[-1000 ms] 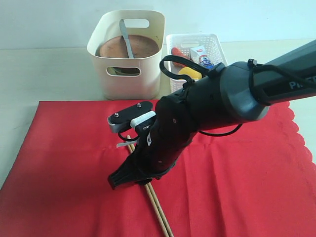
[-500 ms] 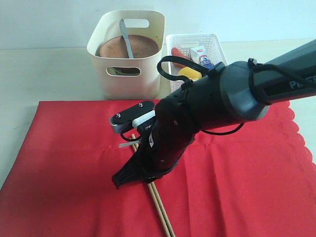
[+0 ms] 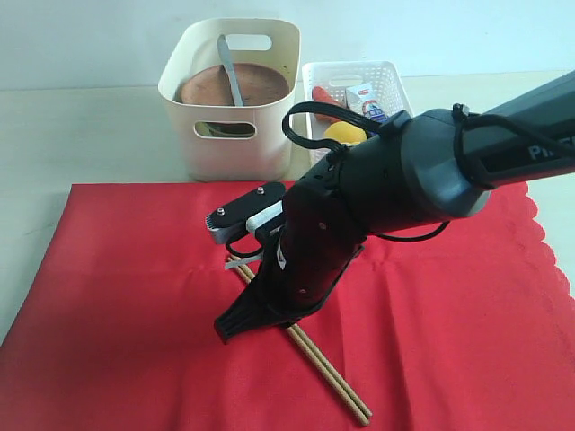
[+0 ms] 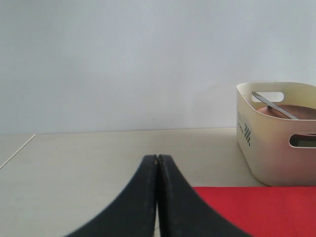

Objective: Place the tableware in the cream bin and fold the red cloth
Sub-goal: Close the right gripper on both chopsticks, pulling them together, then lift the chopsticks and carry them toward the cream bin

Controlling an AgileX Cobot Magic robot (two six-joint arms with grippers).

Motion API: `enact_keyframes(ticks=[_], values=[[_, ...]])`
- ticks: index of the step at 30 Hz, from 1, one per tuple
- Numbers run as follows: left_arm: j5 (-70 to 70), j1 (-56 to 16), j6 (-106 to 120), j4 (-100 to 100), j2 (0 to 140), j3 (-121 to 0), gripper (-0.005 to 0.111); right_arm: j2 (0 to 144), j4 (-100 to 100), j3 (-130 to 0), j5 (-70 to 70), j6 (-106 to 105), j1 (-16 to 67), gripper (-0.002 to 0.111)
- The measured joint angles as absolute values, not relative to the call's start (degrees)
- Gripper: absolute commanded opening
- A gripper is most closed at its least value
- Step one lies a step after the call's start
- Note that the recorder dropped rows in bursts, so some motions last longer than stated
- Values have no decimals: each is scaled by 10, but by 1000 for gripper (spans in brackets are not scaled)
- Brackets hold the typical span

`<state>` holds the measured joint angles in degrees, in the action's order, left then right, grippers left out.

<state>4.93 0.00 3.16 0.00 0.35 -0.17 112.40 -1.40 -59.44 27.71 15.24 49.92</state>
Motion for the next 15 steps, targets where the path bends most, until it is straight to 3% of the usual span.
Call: enact_keyframes(ticks=[15], values=[[49,0,32,0,3,-2,3,1119,-14,-596,298,156,499,0]])
